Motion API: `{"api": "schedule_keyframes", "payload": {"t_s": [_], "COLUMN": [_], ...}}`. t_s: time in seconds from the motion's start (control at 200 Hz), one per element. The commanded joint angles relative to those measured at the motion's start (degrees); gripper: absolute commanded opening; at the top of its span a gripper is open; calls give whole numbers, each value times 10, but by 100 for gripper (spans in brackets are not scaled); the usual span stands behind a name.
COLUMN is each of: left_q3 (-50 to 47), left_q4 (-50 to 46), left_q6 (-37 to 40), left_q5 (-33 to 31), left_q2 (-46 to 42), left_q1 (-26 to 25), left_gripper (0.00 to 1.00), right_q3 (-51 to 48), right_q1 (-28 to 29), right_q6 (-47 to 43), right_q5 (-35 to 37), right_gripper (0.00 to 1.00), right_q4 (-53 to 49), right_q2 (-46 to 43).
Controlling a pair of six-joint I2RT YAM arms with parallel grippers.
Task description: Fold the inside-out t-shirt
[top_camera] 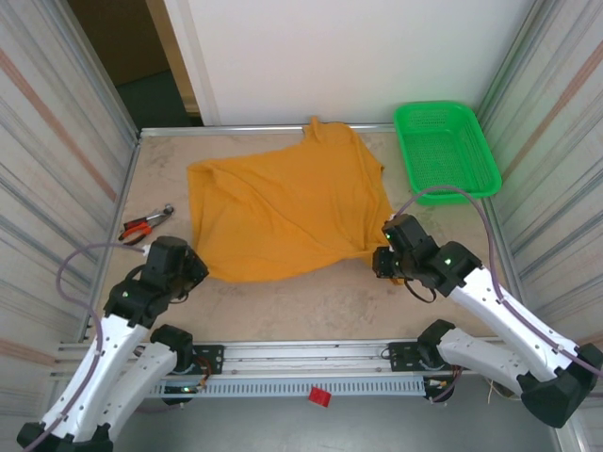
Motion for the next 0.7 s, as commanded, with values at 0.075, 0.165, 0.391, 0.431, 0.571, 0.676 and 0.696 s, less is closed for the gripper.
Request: {"api": "schedule_keyframes", "payload": {"t_s": [0.075,0.165,0.391,0.431,0.571,0.676,0.696], "left_q3": [-2,-8,-7,-5,-3,-7,-8], "left_q4": [-71,-80,-91,-89,-86,-80,-79], "left_q6": [15,17,11,10,11,11,11], "left_q5": [-26,-26,-33,-32,-36,-30,-30], "left_q2": [-33,-44,-53,-53,-49,-48,-48], "left_q1": [26,34,39,39,40,40,40], "left_gripper": [0,0,0,0,0,0,0], "right_q3": [-20,-29,-63,-71,-109,-136,-142], "right_q1": [15,10,7,6,-28,-102,-118], "right_q6": [29,49,150,169,204,191,186], "right_q5": [15,29,84,95,97,74,62], "right_gripper": [49,49,55,57,59,59,59], "right_q4": [-15,-25,-84,-88,-78,-56,-46], "right_q2": [-17,-31,-9,-6,-7,-18,-21]}}
